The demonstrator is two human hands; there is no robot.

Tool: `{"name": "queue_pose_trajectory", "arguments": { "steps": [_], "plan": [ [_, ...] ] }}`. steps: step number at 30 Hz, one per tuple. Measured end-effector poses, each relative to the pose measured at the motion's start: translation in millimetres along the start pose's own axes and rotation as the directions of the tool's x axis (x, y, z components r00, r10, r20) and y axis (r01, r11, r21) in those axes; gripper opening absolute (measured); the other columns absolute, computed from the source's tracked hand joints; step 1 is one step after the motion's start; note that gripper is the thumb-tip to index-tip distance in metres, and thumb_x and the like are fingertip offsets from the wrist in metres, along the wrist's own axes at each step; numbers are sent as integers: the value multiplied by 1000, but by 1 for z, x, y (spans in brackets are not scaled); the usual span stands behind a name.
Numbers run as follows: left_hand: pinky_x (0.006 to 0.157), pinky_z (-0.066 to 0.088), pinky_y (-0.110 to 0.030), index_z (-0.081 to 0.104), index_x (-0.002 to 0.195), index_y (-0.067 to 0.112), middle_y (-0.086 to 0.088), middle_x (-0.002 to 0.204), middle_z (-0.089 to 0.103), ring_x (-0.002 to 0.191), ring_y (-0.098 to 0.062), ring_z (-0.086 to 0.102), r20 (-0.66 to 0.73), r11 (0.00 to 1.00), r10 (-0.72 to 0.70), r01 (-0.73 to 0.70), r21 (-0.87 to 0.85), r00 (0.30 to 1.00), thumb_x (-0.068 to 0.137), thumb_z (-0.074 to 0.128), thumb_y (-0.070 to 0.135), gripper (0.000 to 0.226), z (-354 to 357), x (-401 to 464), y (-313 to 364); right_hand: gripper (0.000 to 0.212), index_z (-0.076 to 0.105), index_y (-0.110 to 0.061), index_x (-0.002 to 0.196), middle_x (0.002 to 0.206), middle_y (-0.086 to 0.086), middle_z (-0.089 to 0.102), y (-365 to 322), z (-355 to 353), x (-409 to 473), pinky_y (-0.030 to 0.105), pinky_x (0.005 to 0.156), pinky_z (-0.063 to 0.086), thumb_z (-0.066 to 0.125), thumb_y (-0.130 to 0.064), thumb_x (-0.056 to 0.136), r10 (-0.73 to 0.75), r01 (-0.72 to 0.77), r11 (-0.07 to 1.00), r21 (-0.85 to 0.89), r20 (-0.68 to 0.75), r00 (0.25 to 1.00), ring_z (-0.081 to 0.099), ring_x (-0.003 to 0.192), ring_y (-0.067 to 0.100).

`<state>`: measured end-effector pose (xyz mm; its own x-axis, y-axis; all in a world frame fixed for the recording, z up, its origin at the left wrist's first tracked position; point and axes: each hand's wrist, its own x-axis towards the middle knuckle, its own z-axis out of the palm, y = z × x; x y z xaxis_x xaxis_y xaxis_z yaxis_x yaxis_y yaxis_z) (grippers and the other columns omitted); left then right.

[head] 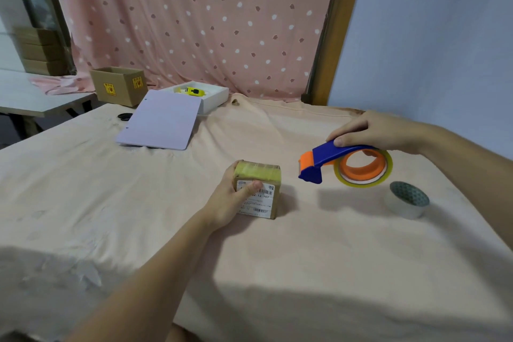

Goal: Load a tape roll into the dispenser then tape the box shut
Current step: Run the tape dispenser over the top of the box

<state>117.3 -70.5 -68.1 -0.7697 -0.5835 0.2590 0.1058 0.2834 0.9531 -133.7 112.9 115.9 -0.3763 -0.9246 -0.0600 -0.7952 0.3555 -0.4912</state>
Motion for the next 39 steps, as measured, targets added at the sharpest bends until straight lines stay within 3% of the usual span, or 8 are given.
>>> {"name": "queue_pose_trajectory", "arguments": {
  "steps": [7, 14, 21, 27, 30, 33, 39],
  "plan": [
    [79, 48, -8, 46, 132, 28, 0, 121, 67, 95, 11, 66, -2, 1000, -9, 9, -6, 1000, 98, 66, 25, 40, -1, 0, -1, 19, 77, -32, 110, 95, -13, 77, -1, 14, 9, 27, 71, 52, 67, -39, 96, -20, 23, 997, -70, 31, 999, 67, 95, 17],
    [78, 49, -9, 55, 117, 31, 7, 112, 68, 94, 10, 67, 3, 1000, 20, -20, 4, 1000, 99, 66, 23, 23, 1, -4, 2, 18, 79, -32, 107, 90, -12, 77, 0, 28, 18, 29, 65, 52, 66, -37, 97, -5, 10, 999, -51, 84, 996, 63, 83, 14],
    [81, 49, -10, 53, 129, 26, 2, 123, 68, 102, 3, 68, -11, 1000, 10, -10, -4, 1000, 90, 68, 38, 44, 1, -3, -3, 19, 79, -28, 108, 94, -6, 77, -9, 36, 24, 27, 62, 51, 64, -34, 97, -15, 25, 996, -84, 120, 993, 62, 82, 14],
    [85, 51, -17, 60, 122, 33, 10, 117, 73, 106, -4, 70, -33, 1000, 5, -4, 31, 999, 92, 70, 39, 32, 2, -4, -3, 20, 80, -23, 108, 99, -4, 77, -18, 44, 37, 27, 62, 51, 65, -31, 97, -26, 38, 995, -91, 129, 991, 62, 83, 16],
    [81, 49, -10, 62, 112, 44, 23, 110, 75, 101, 4, 70, -48, 998, -6, 9, 58, 999, 95, 70, 34, 21, 3, -6, 0, 19, 81, -22, 105, 94, -3, 77, -24, 46, 42, 26, 60, 49, 66, -29, 96, -29, 40, 996, -84, 127, 991, 60, 77, 14],
    [80, 49, -11, 63, 110, 43, 28, 105, 74, 98, 6, 70, -59, 997, 2, 2, 75, 998, 93, 69, 37, 19, 5, -6, 1, 17, 82, -23, 100, 92, -2, 78, -26, 45, 46, 27, 59, 49, 68, -29, 93, -39, 48, 996, -82, 104, 994, 60, 74, 14],
    [78, 50, -11, 61, 109, 42, 29, 104, 74, 95, 7, 70, -70, 991, -16, 25, 130, 997, 95, 69, 39, 16, 8, -4, -1, 16, 84, -27, 88, 90, -6, 80, -31, 79, 56, 38, 78, 59, 73, -31, 78, -70, 99, 978, -186, 153, 986, 70, 89, 20]
  ]
}}
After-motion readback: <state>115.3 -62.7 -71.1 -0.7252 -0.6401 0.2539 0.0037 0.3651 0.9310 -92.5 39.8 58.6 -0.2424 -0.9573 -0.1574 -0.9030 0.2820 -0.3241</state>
